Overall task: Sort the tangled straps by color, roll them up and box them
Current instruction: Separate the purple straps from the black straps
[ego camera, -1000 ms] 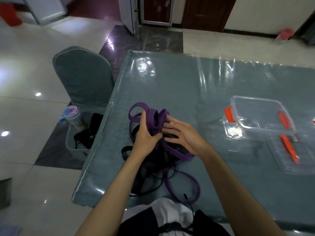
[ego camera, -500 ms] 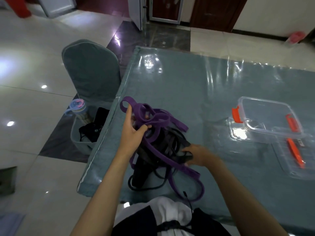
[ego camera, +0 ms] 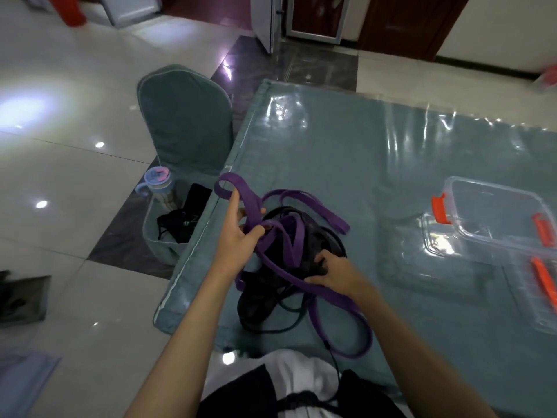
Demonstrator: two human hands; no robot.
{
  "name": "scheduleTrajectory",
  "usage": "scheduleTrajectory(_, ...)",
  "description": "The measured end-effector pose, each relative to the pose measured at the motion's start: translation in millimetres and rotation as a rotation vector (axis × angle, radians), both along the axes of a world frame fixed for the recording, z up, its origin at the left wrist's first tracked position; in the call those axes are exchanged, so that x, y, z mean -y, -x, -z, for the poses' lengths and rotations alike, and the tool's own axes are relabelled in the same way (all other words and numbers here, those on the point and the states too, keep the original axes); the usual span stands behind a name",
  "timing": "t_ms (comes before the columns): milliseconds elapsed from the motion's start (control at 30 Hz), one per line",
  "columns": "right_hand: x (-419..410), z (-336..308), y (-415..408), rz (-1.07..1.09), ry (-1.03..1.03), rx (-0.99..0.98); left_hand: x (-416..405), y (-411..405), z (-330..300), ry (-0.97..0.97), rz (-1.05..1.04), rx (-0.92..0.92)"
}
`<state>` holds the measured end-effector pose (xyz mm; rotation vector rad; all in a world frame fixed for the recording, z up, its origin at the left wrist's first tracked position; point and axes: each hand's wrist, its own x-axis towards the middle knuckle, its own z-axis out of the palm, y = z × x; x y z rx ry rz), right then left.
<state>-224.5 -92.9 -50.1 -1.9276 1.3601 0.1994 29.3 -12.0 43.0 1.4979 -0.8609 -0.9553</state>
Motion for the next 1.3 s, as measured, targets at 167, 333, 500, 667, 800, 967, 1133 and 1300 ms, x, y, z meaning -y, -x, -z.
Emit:
scheduleTrajectory(167,-8,5,-26,0.139,0.058,-0.027,-4,-2,0,-0.007,-0.007,-0.003)
scheduleTrajectory(333,13,-7,-38,0.634,-0.101,0.392,-8,-5,-3,-0.002,-0.020,-0.010)
scheduleTrajectory(500,57,-36,-30,1.287,-0.131,0.889,-9,-12,-9,0.037,-0.045,-0.024)
scheduleTrajectory(667,84,-50,-16,1.562,0.048,0.932,-9,-20,-12,0.027,-0.071,-0.044)
scheduleTrajectory(800,73,-45,-29,1.391,0.027,0.870,-6,-23,-12,0.023,-0.063,-0.040)
scheduleTrajectory(967,44,-40,-41,0.562,-0.056,0.535,1,-22,-8,0.023,-0.069,-0.065)
scheduleTrajectory(1133,27,-36,-40,0.416,0.375,0.113,7,-23,-3,-0.008,-0.096,-0.047)
scheduleTrajectory(1300,15,-29,-28,0.052,0.941,0.260,9,-27,4,-0.035,-0.125,-0.057)
